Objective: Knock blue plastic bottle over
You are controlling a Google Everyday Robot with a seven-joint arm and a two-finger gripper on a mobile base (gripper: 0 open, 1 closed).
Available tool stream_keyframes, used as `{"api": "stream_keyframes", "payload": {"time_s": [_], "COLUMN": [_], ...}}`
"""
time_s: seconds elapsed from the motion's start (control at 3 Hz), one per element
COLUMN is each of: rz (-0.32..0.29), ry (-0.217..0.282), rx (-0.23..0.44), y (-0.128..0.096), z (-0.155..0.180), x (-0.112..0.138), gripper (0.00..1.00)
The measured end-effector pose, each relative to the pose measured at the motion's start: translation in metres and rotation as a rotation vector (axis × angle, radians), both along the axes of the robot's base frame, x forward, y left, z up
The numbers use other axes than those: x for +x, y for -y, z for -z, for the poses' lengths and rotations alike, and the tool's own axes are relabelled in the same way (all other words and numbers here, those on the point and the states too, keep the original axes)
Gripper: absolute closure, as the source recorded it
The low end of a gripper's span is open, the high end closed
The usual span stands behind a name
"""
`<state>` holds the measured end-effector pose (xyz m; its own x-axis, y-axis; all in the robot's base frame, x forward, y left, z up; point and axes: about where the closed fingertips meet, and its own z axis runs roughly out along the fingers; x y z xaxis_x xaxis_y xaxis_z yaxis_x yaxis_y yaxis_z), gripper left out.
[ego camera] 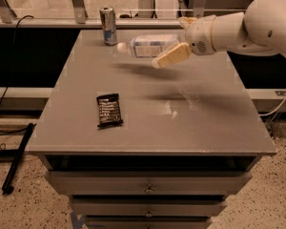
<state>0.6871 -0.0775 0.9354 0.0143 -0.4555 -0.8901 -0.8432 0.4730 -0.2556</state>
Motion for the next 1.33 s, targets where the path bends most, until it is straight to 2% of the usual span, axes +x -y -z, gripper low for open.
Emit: {"api": "stream_keyframes", "payload": {"time_s": [0.33, 0.67, 1.0, 1.33], "rz": [-0.020, -0.031, -0.061, -0.115], "ry": [-0.034, -0.071, -0.075, -0.054], "rx": [-0.020, -0.042, -0.073, -0.092], "y": [-0.014, -0.018, 0.002, 0.034], "z": [0.011, 0.025, 0.029, 0.019], "x": [-0.005, -0.010, -0.013, -0.018], "gripper": [0.00, 0.00, 0.00, 0.00]}}
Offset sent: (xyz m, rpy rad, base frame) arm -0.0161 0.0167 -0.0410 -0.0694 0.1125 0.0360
